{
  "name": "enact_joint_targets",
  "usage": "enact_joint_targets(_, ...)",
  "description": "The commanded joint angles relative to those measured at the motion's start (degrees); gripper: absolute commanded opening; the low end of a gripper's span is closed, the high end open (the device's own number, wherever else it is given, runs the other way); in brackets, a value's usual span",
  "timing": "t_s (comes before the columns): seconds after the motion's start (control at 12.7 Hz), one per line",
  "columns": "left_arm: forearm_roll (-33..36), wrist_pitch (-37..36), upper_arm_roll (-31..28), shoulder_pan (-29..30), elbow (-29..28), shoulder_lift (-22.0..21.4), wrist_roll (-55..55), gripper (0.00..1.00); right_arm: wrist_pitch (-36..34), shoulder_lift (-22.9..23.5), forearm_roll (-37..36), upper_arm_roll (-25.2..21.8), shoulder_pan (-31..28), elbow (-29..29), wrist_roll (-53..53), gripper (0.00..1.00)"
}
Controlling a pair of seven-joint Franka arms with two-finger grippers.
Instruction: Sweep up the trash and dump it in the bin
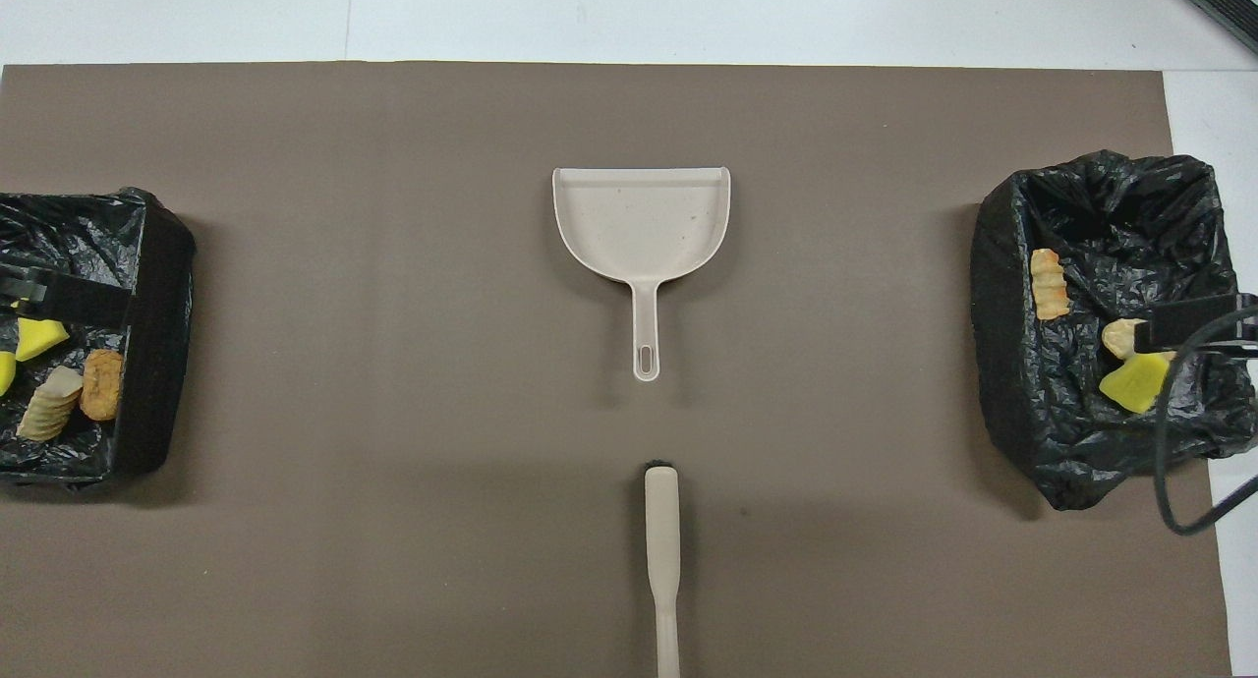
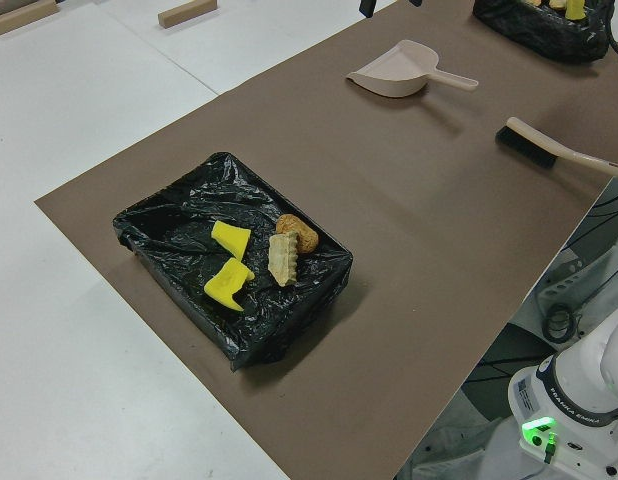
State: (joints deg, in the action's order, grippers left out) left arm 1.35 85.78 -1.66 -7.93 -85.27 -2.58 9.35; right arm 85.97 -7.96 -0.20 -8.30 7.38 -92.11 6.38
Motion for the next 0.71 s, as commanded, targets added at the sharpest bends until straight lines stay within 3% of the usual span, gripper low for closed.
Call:
enact_joint_targets(0.0, -3.5, -1.8, 0.3, 4.0, -0.2, -0.8, 0.4, 1.0, 1.2, -0.6, 0.1, -0.1, -0.3, -0.5, -3.2, 1.0)
enact_joint_targets(0.63, -3.5, -3.5, 0.4, 4.1, -0.1, -0.9, 0.1, 1.0, 3.0, -0.4, 0.3, 0.2, -0.3, -1.3, -4.4, 1.0)
